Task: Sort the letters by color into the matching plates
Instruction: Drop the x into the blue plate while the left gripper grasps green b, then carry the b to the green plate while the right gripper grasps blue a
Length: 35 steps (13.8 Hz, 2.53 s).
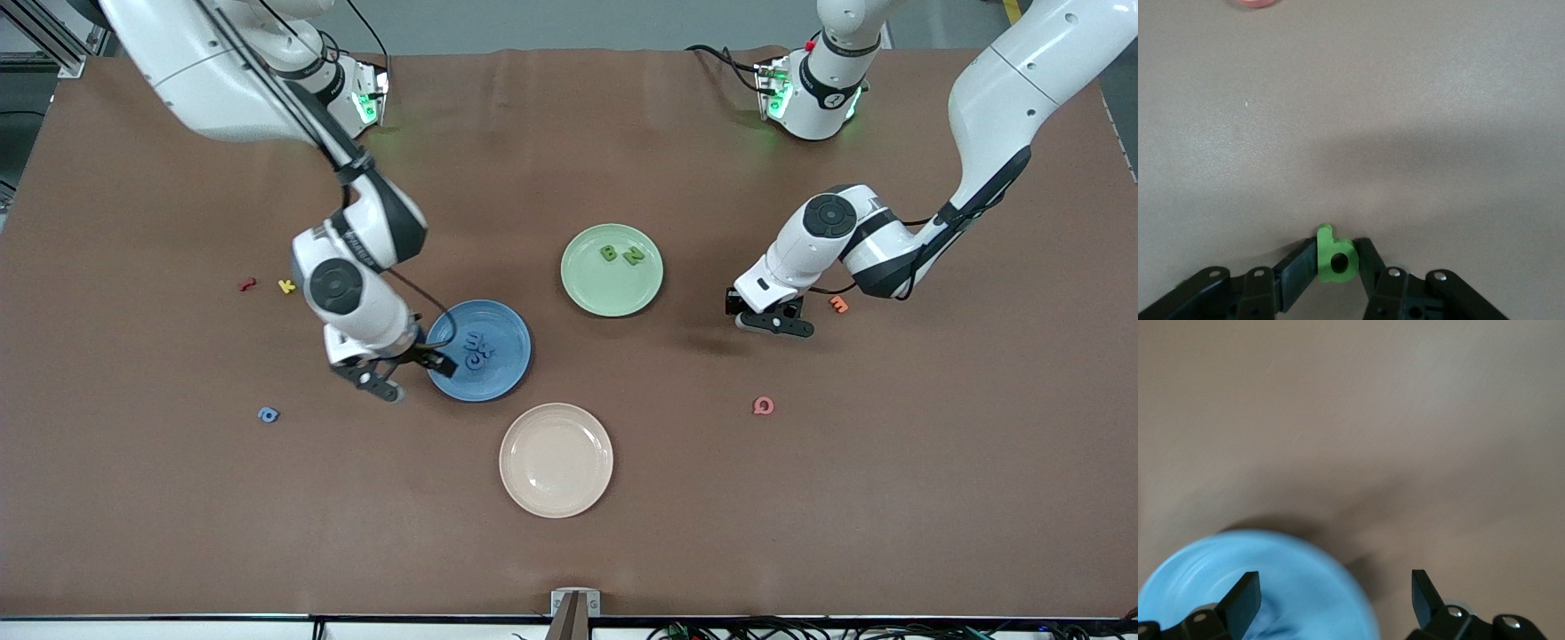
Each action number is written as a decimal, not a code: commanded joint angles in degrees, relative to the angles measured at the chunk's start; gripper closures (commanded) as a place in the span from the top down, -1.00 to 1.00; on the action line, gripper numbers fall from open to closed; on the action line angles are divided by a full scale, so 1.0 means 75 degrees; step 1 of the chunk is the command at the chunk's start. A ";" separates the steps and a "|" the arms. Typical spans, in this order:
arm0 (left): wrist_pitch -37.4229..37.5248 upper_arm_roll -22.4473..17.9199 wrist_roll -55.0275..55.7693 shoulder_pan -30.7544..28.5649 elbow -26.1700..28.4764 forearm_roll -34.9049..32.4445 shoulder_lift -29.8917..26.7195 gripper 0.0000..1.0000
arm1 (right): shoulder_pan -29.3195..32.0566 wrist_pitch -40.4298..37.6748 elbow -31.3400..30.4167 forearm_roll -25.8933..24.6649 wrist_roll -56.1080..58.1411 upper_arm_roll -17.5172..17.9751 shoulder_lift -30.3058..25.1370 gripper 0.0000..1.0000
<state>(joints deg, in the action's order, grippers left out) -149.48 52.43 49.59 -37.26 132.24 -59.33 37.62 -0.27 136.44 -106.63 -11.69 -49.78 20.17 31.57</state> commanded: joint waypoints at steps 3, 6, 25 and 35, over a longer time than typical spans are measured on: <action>0.0032 -0.0018 0.0302 0.0069 -0.0054 -0.0152 -0.0048 -0.66 | 0.1768 -0.0063 0.0423 -0.0759 0.2894 0.0076 0.0312 1.00; 0.0079 0.0286 0.0548 0.0046 -0.0089 -0.0059 -0.0141 -0.66 | 0.2309 -0.0040 0.0460 -0.0937 0.3834 0.0053 0.0419 0.95; 0.2036 0.0454 0.4309 0.3744 -0.2056 0.1934 0.0057 -0.65 | 0.2872 0.0545 0.0928 -0.0961 0.4856 -0.0146 0.1391 0.23; 0.2036 -0.0475 0.4697 0.5132 -0.2550 0.2309 0.0257 0.35 | 0.2872 0.0593 0.0952 -0.1195 0.4774 -0.0193 0.1474 -0.96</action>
<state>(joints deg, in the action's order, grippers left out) -135.08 49.01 84.84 0.70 114.26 -42.83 38.76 20.54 140.78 -100.42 -18.83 -13.45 18.17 41.51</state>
